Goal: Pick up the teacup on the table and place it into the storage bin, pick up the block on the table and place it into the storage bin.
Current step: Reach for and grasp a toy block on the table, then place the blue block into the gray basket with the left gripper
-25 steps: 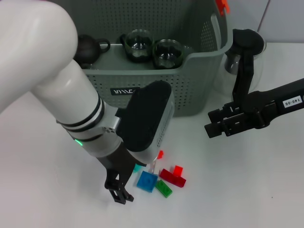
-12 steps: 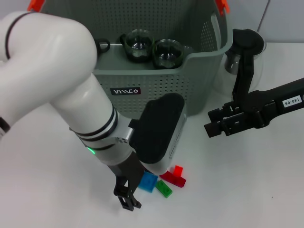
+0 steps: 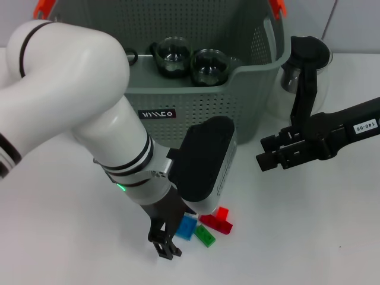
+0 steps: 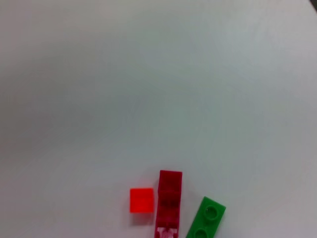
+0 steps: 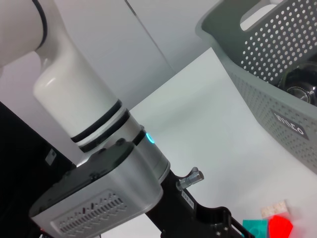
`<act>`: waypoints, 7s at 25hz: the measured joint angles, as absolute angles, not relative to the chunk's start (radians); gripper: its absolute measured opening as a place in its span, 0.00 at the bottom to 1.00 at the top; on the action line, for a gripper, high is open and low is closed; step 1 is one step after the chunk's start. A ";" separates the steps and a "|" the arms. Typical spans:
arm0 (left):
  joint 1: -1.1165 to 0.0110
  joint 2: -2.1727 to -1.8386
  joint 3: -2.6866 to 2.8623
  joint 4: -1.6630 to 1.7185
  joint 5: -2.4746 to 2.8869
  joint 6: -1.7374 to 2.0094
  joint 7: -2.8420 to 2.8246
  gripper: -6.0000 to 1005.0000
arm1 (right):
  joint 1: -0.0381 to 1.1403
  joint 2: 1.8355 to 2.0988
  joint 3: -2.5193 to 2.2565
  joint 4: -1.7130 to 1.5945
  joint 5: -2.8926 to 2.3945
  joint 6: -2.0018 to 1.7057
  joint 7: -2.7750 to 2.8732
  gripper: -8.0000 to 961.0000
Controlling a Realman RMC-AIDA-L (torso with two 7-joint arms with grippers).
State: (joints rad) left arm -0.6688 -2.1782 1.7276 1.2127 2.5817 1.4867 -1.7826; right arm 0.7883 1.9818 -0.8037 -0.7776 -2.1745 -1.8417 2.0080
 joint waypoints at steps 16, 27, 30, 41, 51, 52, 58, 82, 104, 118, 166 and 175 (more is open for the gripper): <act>-0.692 -2.173 1.707 1.165 2.587 1.447 -1.801 0.84 | 0.782 1.980 -0.804 -0.778 -2.175 -1.841 1.998 0.74; -0.707 -2.172 1.697 1.134 2.591 1.444 -1.812 0.84 | 0.778 1.976 -0.803 -0.778 -2.172 -1.839 1.994 0.74; -0.708 -2.172 1.695 1.130 2.591 1.443 -1.814 0.84 | 0.778 1.976 -0.802 -0.778 -2.172 -1.839 1.994 0.74; -0.709 -2.173 1.710 1.132 2.592 1.456 -1.824 0.84 | 0.778 1.976 -0.802 -0.778 -2.171 -1.838 1.991 0.73; -0.709 -2.177 1.723 1.148 2.587 1.476 -1.828 0.84 | 0.777 1.975 -0.790 -0.778 -2.170 -1.838 1.984 0.73; -0.709 -2.177 1.725 1.149 2.586 1.478 -1.828 0.84 | 0.777 1.975 -0.789 -0.778 -2.170 -1.838 1.984 0.73; -0.714 -2.177 1.736 1.149 2.585 1.476 -1.829 0.84 | 0.776 1.974 -0.788 -0.778 -2.170 -1.838 1.982 0.73; -0.735 -2.177 1.746 1.115 2.591 1.449 -1.855 0.84 | 0.770 1.970 -0.778 -0.762 -2.172 -1.838 1.962 0.73; -0.735 -2.175 1.747 1.112 2.593 1.423 -1.880 0.61 | 0.766 1.970 -0.772 -0.756 -2.172 -1.838 1.957 0.73; -0.735 -2.175 1.750 1.101 2.601 1.412 -1.881 0.44 | 0.763 1.970 -0.762 -0.756 -2.170 -1.838 1.956 0.73; -0.748 -2.131 0.895 1.409 2.294 1.852 -1.794 0.45 | 0.764 1.978 -0.750 -0.754 -2.176 -1.922 1.856 0.73; -0.841 -2.101 0.856 1.265 2.298 1.489 -1.983 0.46 | 0.764 1.981 -0.761 -0.750 -2.178 -1.945 1.832 0.73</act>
